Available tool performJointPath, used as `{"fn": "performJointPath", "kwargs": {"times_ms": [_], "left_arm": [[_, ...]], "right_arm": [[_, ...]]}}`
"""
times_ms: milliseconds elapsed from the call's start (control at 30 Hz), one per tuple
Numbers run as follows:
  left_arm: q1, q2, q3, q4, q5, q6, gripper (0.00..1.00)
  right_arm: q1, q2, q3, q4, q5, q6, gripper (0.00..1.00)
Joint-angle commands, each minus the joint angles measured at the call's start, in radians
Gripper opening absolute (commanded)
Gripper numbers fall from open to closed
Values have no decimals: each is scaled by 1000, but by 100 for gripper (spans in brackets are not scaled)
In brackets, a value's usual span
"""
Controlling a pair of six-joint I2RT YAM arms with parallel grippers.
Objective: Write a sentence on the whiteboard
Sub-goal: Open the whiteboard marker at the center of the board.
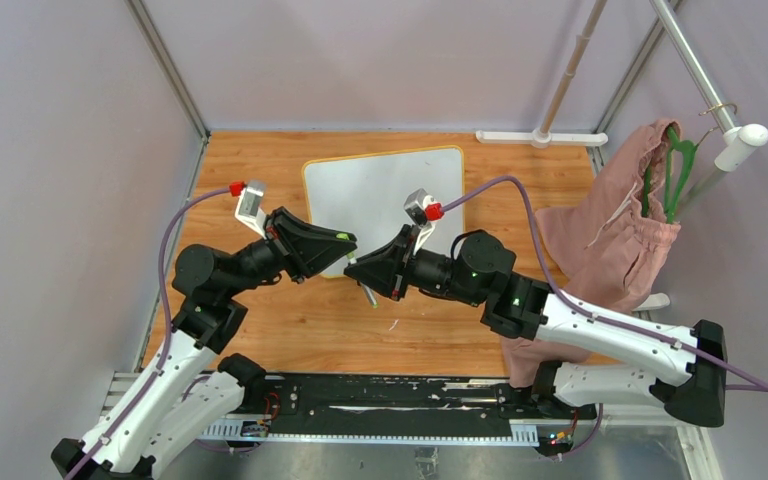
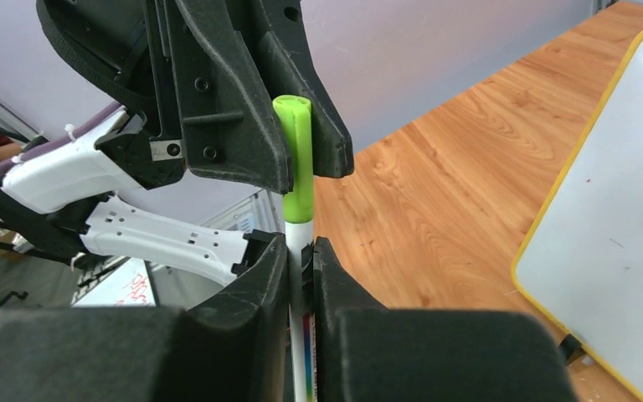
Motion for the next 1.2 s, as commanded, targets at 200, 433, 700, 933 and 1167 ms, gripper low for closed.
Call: {"fn": "performJointPath", "kwargs": {"times_ms": [200,433,700,933,1167], "left_arm": [[-7,-25,4,104,-173,-55,0],[-7,-10,17,160,-228,-90,0],[-7,24,39,85,-191,-27,0],[-59,96,57,-273,-170,226,0],[-394,377,247,-647,-570,490,0]], "right_arm": [[9,-72,-82,-6,48,21,0],[9,-141,-157,-29,86,38,0],[11,-241,-132,-211,202,-31,0],[12,-463,-98,-599,477,-171,0],[12,-571,-72,-807,669,-197,0]]}}
